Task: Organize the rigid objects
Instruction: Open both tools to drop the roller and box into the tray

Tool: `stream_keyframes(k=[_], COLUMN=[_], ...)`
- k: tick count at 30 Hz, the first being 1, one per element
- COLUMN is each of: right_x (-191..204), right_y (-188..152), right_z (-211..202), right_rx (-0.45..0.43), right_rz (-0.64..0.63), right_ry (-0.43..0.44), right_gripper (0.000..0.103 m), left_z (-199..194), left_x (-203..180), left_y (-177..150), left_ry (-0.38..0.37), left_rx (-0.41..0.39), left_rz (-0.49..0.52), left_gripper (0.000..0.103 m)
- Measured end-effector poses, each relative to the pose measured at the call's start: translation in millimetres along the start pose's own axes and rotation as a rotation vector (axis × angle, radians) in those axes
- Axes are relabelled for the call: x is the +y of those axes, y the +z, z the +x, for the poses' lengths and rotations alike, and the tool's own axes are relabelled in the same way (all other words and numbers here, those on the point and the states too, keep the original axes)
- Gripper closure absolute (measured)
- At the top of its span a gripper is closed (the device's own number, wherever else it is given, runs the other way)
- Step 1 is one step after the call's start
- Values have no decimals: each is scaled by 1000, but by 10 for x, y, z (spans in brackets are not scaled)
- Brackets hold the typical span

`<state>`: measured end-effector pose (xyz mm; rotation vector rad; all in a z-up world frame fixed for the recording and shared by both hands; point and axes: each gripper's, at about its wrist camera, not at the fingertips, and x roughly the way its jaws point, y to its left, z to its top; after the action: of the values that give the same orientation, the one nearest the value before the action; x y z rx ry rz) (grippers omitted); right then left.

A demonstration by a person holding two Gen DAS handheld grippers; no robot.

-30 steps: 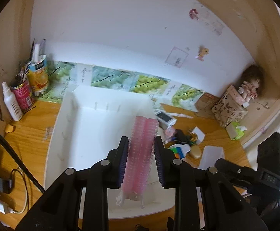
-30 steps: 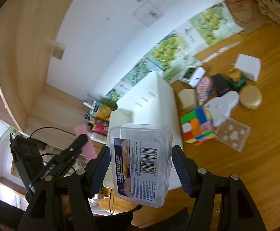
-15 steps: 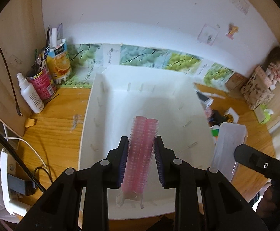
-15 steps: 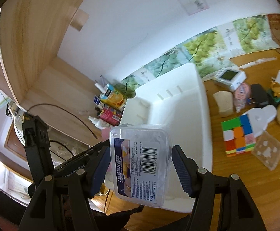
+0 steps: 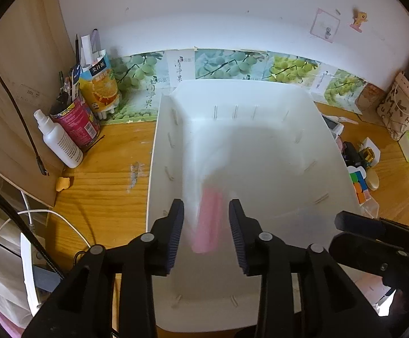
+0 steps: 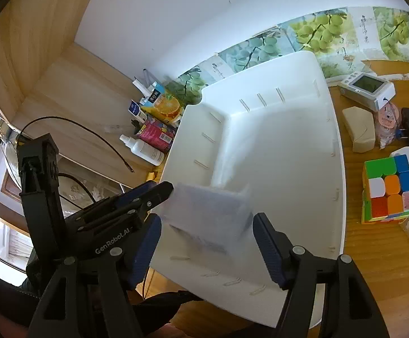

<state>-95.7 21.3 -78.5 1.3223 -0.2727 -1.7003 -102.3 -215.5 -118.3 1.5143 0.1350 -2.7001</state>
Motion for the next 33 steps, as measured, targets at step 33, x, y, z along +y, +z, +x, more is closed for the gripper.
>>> stream_keyframes(k=[33], right_x=[379], right_y=[-293], right_z=[-923], right_rx=[-382], right_rz=[-235], right_ry=[-116], right_gripper=[21], left_z=[-825], left_x=[-200], left_y=[-386], left_ry=[-49], left_rx=[-202], left_rz=[-128], left_gripper=[31])
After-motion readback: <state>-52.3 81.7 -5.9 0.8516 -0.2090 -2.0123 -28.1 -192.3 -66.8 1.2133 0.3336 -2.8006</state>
